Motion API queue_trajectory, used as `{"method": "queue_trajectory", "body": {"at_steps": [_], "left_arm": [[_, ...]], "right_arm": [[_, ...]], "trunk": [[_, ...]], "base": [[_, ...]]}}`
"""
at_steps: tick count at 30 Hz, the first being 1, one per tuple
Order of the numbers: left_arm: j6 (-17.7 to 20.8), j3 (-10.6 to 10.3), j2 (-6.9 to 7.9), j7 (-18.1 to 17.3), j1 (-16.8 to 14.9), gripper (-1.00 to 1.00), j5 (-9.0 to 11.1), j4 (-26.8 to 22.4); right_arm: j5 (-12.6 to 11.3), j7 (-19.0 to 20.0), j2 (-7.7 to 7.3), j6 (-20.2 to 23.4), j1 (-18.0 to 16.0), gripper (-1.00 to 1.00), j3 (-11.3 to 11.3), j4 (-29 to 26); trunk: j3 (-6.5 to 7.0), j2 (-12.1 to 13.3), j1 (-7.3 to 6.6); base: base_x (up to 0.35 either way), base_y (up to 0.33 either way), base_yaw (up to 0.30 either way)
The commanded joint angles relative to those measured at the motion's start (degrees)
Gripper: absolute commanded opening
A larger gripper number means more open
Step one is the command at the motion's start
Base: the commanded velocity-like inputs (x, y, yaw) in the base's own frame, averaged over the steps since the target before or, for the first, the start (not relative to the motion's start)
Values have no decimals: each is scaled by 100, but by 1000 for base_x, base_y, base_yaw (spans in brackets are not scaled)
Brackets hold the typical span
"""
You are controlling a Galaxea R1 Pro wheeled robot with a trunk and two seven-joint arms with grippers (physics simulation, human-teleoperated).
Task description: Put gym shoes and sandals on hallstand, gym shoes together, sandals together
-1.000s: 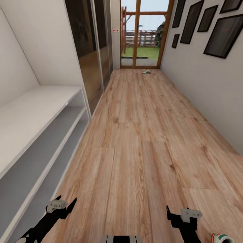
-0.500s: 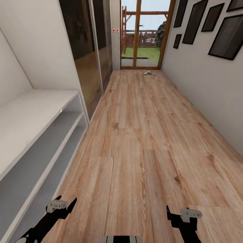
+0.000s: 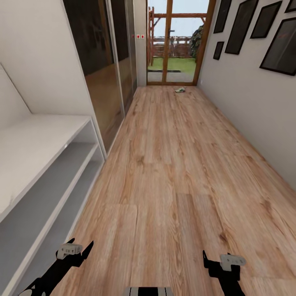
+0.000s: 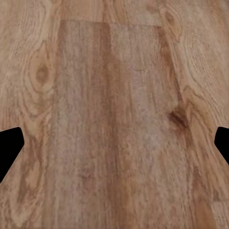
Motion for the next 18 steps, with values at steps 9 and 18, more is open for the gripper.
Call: {"method": "queue_trajectory", "body": {"at_steps": [9,18], "left_arm": [[-1,0,0,0,0,100,0,0],[0,0,0,0,0,100,0,1]], "right_arm": [[1,0,0,0,0,100,0,0],[1,0,0,-1,0,100,0,0]], "trunk": [[0,0,0],[0,0,0]], "base": [[329,0,-42],[329,0,-114]]}}
